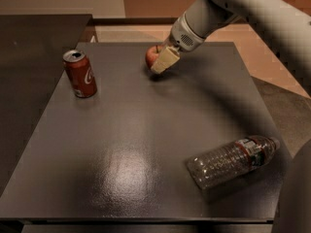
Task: Pick apple
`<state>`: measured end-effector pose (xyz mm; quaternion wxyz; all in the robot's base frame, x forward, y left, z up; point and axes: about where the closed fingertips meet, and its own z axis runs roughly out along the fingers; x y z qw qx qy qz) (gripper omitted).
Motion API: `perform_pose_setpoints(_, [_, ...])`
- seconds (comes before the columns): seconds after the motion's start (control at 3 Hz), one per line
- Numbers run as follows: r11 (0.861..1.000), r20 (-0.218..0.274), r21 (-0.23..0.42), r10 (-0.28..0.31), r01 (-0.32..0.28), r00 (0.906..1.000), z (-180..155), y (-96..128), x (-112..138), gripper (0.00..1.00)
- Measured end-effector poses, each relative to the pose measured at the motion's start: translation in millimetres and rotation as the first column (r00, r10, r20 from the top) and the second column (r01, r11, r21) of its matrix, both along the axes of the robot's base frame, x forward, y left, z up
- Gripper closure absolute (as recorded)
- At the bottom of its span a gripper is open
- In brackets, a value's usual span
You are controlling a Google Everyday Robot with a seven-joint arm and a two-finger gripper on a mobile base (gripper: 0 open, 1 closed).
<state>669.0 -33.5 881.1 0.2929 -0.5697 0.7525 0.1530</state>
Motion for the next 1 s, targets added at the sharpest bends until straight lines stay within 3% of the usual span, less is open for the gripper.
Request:
perform_pose_setpoints(0.33, [1.000,0.036,0.005,0.006,-0.006,0.9993,43,-5,-14,1.00])
perform_pose_setpoints(0.67, [0.999,0.107,0.010,0.051,-0.052,0.9930,106,-6,-42,1.00])
perform_pose_setpoints(1.0, [0.999,0.109,0.010,0.052,-0.054,0.9927,107,-5,-43,1.00])
